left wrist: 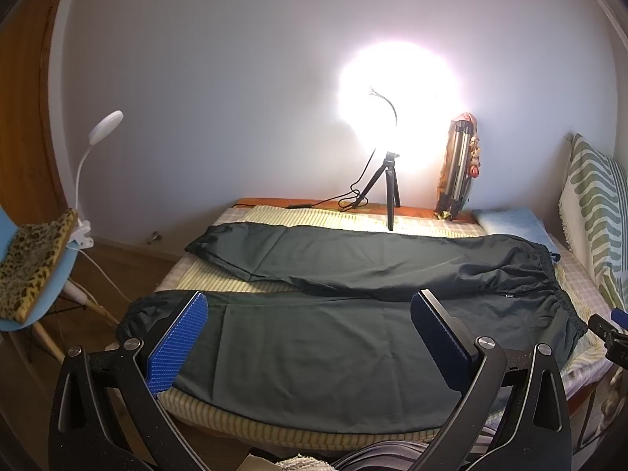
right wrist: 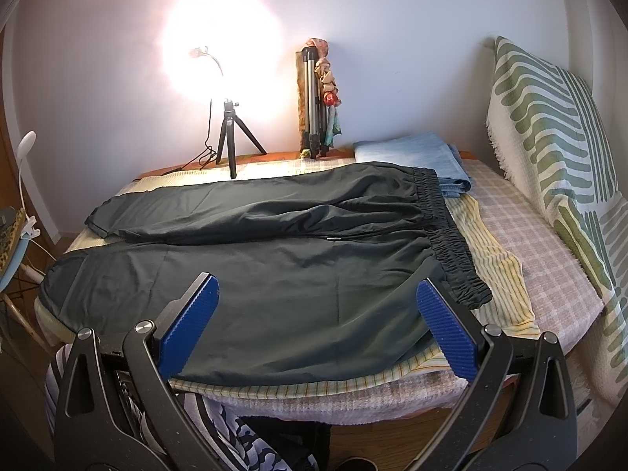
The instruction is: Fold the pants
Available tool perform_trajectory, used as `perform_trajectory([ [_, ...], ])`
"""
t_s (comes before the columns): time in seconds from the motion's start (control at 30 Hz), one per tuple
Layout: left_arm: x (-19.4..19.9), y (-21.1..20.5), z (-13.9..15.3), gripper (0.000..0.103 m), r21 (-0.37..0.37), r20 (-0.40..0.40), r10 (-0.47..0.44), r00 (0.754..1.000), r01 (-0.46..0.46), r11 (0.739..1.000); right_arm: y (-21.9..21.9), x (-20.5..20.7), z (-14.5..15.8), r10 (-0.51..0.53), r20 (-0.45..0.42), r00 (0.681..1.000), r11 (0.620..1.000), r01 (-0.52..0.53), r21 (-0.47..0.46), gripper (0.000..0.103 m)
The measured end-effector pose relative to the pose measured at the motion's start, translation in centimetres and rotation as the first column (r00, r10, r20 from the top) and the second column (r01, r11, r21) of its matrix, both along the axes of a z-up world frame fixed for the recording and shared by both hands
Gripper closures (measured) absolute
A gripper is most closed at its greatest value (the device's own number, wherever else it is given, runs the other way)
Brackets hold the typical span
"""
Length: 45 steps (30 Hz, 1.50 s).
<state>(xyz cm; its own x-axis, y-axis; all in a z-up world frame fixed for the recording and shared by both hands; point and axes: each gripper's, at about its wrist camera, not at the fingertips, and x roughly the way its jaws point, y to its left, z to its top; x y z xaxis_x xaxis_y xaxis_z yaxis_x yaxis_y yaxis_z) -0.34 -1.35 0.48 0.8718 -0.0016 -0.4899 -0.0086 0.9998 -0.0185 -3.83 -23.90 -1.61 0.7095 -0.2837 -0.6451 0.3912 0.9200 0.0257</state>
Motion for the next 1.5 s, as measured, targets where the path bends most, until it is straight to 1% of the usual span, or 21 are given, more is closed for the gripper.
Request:
perform_trajectory([
  [0.87,0.0,0.5,-0.2,0.0,-0.007,-0.007,-0.004,1.0,0.004,1.0,0.0,0.1,-0.2,0.002,-0.001,1.0,1.0,-0.002,0.008,0.0],
  [1.07,0.6,1.2,-0.5,0.0,-0.025,-0.028,-0.004,1.0,0.003,1.0,0.3,0.4,-0.2,0.014,0.001,1.0,1.0,-0.014,0.006,0.0],
  [1.17,1.2,2.0,-0.9,0.0,-0.041,-0.051,-0.012,0.999,0.01,0.999,0.5,1.1,-0.1,0.028,-0.002,1.0,1.0,-0.028,-0.002,0.0],
  [1.3,2.3,3.3,-1.5,0.0,-0.04,-0.079,0.003,0.997,-0.006,0.999,0.0,2.3,0.4,0.061,-0.001,0.998,0.998,-0.061,-0.008,0.0],
  [1.4,3.5,4.7,-2.1,0.0,-0.064,-0.108,-0.005,0.994,-0.002,0.998,-0.4,3.9,1.1,0.098,-0.005,0.995,0.995,-0.098,-0.015,0.0],
  [1.5,4.6,6.3,-2.5,0.0,-0.086,-0.113,-0.016,0.993,0.007,0.996,-0.9,6.0,1.8,0.142,-0.015,0.99,0.99,-0.143,-0.016,0.0],
])
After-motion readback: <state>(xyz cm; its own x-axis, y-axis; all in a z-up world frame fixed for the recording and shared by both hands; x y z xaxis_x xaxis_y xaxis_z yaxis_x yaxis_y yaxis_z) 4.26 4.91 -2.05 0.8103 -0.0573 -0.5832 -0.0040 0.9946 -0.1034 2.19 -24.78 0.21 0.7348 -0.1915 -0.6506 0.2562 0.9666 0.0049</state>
